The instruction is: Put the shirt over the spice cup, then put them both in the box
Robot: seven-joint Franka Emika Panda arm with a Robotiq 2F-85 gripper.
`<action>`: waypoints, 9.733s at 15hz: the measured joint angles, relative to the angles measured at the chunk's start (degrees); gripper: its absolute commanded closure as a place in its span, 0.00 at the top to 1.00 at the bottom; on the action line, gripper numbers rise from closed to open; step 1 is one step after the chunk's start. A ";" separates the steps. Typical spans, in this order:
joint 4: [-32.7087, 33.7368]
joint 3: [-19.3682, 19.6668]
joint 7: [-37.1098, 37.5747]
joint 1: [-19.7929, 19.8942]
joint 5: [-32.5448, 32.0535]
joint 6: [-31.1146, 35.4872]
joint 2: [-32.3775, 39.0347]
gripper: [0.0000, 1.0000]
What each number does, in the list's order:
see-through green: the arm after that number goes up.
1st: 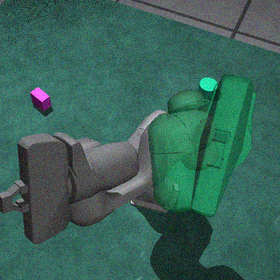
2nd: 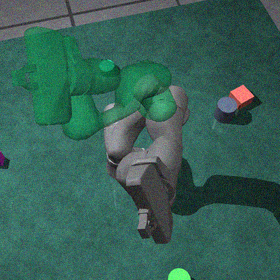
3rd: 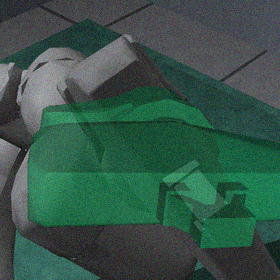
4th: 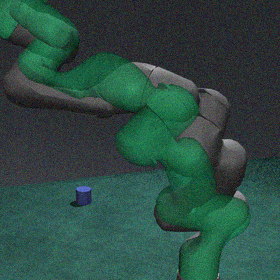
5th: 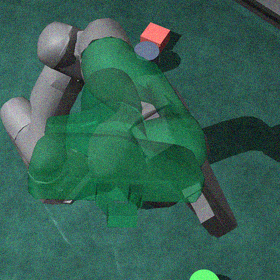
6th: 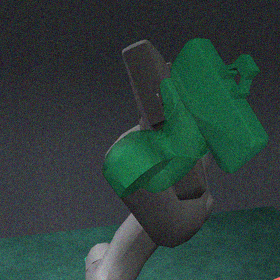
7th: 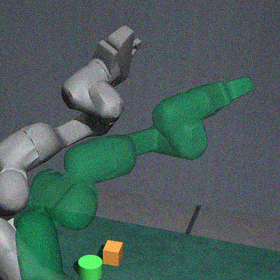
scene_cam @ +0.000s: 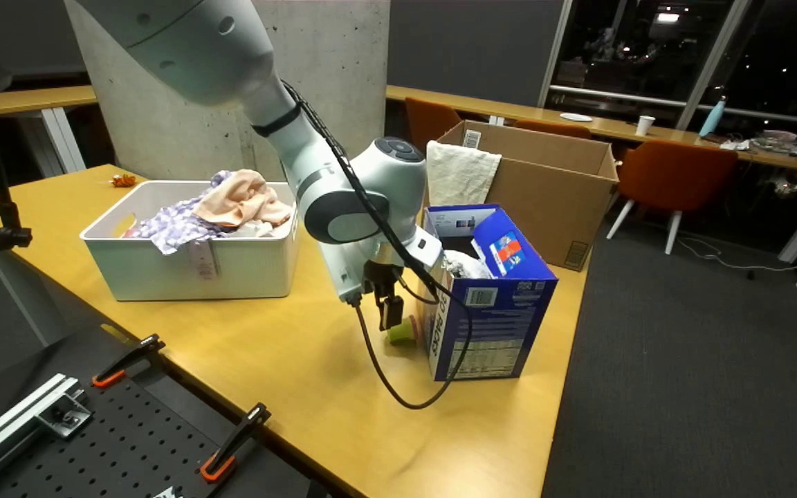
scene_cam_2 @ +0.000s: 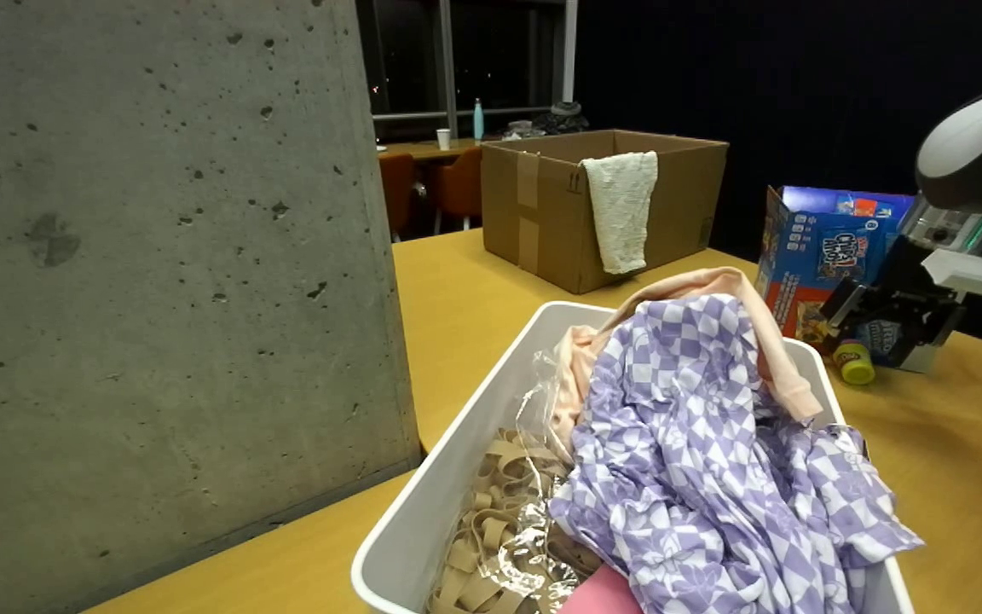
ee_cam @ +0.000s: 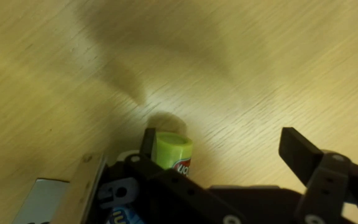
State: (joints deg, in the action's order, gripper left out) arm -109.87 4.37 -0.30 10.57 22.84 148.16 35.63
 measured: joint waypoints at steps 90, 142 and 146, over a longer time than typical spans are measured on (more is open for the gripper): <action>-5.52 -8.81 -13.75 -18.45 -22.21 -8.94 -26.70 1.00; -28.89 3.90 -17.45 -5.80 -14.60 -20.34 -60.31 0.01; -31.83 4.61 -16.42 -4.63 -14.79 -20.91 -67.32 0.01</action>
State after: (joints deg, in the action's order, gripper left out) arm -141.69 8.98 -16.72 5.94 8.06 127.25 -31.69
